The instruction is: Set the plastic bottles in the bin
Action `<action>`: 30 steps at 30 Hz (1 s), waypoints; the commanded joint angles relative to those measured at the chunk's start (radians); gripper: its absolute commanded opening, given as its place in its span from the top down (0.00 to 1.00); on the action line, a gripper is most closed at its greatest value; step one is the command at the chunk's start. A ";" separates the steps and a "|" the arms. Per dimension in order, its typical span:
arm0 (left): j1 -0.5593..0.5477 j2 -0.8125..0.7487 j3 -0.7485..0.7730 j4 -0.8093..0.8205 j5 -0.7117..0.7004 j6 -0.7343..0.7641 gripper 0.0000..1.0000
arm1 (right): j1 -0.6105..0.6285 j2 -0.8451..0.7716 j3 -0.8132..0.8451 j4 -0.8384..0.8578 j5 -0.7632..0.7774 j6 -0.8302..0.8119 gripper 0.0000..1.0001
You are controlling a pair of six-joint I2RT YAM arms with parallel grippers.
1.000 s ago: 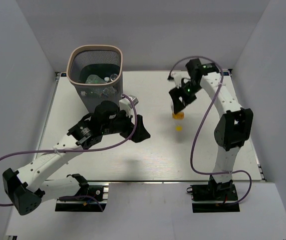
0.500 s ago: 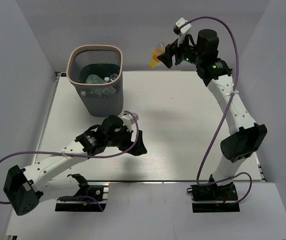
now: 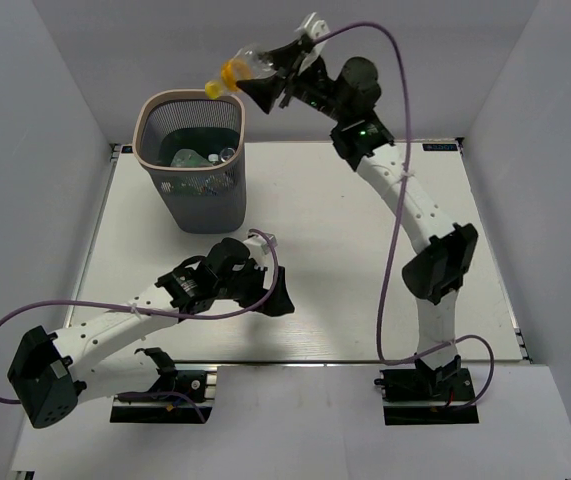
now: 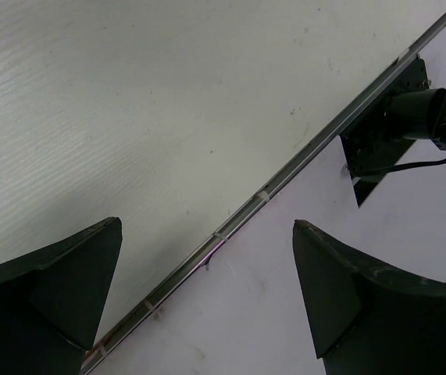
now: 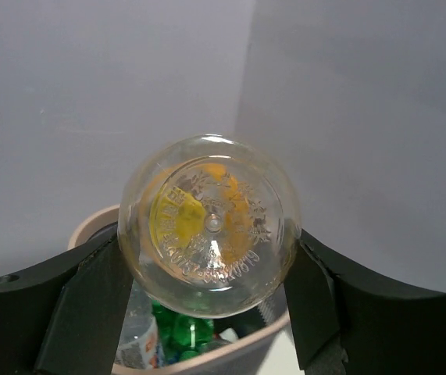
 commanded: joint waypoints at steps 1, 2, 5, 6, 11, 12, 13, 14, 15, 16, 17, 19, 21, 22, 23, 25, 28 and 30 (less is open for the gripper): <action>-0.014 -0.009 -0.010 0.033 -0.016 -0.022 0.00 | 0.048 0.082 0.021 0.109 -0.008 0.036 1.00; -0.014 -0.009 -0.010 0.033 -0.025 -0.022 0.00 | 0.057 0.089 0.026 0.108 0.009 0.034 1.00; -0.014 -0.020 -0.019 0.033 -0.034 -0.040 0.00 | 0.077 0.151 0.056 0.109 0.032 0.022 0.90; -0.014 -0.030 -0.019 0.033 -0.034 -0.040 0.00 | 0.081 0.169 0.063 0.108 0.037 0.019 0.79; -0.014 -0.066 -0.028 0.011 -0.054 -0.040 0.00 | 0.111 0.204 0.055 0.100 0.078 -0.101 0.10; -0.014 -0.075 -0.028 0.011 -0.063 -0.040 0.00 | 0.111 0.206 0.063 0.099 0.083 -0.107 0.10; -0.014 -0.075 -0.028 0.001 -0.063 -0.040 0.00 | 0.109 0.207 0.069 0.096 0.102 -0.110 0.10; -0.014 -0.075 -0.028 0.001 -0.063 -0.040 0.00 | 0.109 0.204 0.076 0.085 0.104 -0.110 0.10; -0.014 -0.086 -0.028 0.001 -0.072 -0.040 0.00 | 0.106 0.203 0.095 0.070 0.109 -0.113 0.10; -0.014 -0.086 -0.028 0.001 -0.072 -0.040 0.00 | 0.104 0.173 0.096 0.051 0.124 -0.116 0.10; -0.014 -0.086 -0.028 0.001 -0.072 -0.040 0.00 | 0.103 0.160 0.096 0.040 0.127 -0.121 0.10; -0.014 -0.095 -0.028 0.011 -0.082 -0.040 0.00 | 0.094 0.105 0.067 -0.033 0.170 -0.149 0.10; -0.014 -0.104 -0.028 0.024 -0.082 -0.040 0.00 | 0.078 0.013 0.023 -0.170 0.198 -0.185 0.10; -0.014 -0.104 -0.038 0.036 -0.092 -0.029 0.00 | 0.072 -0.012 0.005 -0.205 0.216 -0.191 0.10; -0.014 -0.104 -0.038 0.050 -0.092 -0.029 0.00 | 0.045 -0.111 -0.052 -0.239 0.234 -0.201 0.10; -0.023 -0.113 -0.027 0.050 -0.103 -0.003 0.00 | 0.023 -0.191 -0.244 -0.341 0.245 -0.213 0.10; -0.023 -0.113 -0.009 0.059 -0.131 0.031 0.00 | -0.021 -0.363 -0.422 -0.513 0.262 -0.291 0.10; -0.023 -0.123 0.001 0.083 -0.143 0.058 0.00 | -0.050 -0.458 -0.469 -0.656 0.318 -0.313 0.10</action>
